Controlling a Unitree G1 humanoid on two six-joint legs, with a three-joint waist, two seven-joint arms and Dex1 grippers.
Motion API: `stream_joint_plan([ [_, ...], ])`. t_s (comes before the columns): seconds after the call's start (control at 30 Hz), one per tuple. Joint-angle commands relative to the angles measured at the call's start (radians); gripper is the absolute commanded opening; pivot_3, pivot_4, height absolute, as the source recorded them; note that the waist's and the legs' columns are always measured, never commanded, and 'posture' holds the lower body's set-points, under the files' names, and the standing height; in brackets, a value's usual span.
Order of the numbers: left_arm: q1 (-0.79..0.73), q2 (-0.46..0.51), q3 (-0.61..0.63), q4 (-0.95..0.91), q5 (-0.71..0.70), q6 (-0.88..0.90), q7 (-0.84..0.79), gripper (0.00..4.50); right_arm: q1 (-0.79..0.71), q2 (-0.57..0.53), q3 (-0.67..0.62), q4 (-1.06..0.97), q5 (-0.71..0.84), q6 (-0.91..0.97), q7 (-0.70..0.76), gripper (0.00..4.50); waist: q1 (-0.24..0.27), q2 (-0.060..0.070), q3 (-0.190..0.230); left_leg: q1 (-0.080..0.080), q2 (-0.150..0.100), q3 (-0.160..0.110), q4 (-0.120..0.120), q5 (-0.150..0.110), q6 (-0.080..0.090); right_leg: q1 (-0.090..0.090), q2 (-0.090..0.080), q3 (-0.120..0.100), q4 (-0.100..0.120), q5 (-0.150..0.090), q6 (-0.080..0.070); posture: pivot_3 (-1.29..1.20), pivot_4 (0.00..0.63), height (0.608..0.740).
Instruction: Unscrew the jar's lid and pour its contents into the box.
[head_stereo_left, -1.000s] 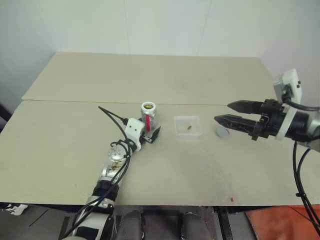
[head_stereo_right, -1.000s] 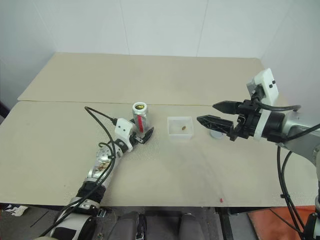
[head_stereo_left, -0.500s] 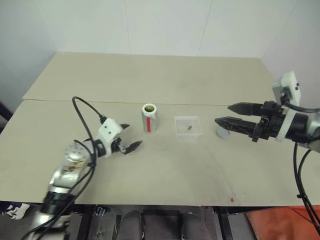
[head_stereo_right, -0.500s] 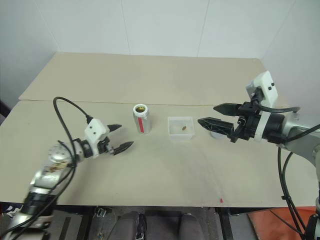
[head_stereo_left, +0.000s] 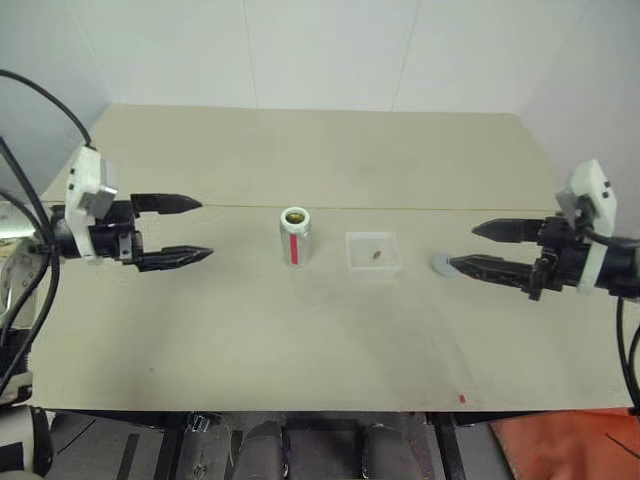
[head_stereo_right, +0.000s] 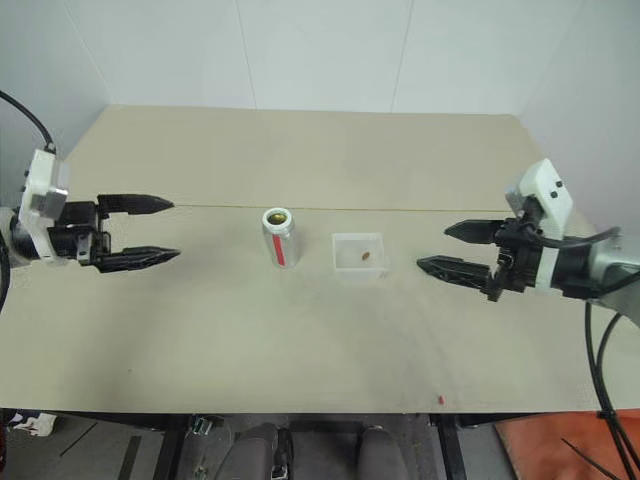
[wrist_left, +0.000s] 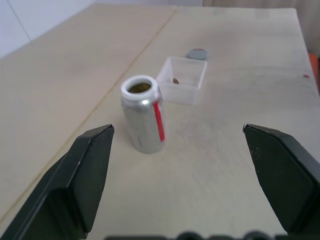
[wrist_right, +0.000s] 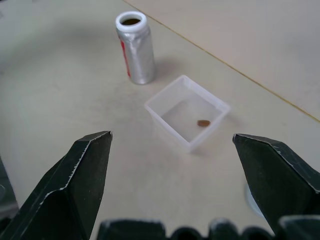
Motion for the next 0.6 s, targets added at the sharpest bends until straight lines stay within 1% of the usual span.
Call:
stream_joint_plan([
  [0.03, -0.043, 0.024, 0.005, 0.023, 0.006, -0.036, -0.047, 4.48, 0.008, -0.033, -0.005, 0.017, -0.074, -0.089, 0.069, 4.5, 0.001, 0.0, 0.0, 0.0, 0.0, 0.0, 0.0, 0.0, 0.0, 0.0, 0.0, 0.0, 0.0, 0.0, 0.0, 0.0, 0.15, 0.74],
  [0.13, -0.04, 0.014, 0.002, 0.027, 0.015, -0.047, -0.053, 4.48, 0.006, -0.03, -0.001, 0.039, -0.102, -0.111, 0.098, 4.5, 0.003, 0.0, 0.0, 0.0, 0.0, 0.0, 0.0, 0.0, 0.0, 0.0, 0.0, 0.0, 0.0, 0.0, 0.0, 0.0, 0.15, 0.74],
  [0.27, 0.003, -0.002, 0.01, -0.011, 0.005, -0.043, -0.047, 4.48, 0.015, -0.027, -0.006, 0.042, -0.127, -0.127, 0.125, 4.5, 0.003, 0.0, 0.0, 0.0, 0.0, 0.001, 0.0, 0.0, 0.0, 0.0, 0.0, 0.0, 0.0, 0.0, 0.0, 0.0, 0.15, 0.74],
  [0.6, 0.052, -0.016, 0.036, -0.052, -0.015, -0.032, -0.017, 4.48, 0.014, -0.03, -0.012, 0.03, -0.128, -0.112, 0.139, 4.5, 0.004, 0.0, 0.0, 0.0, 0.0, 0.0, 0.0, 0.0, 0.0, 0.0, 0.0, 0.0, 0.0, 0.0, 0.0, 0.0, 0.15, 0.74],
])
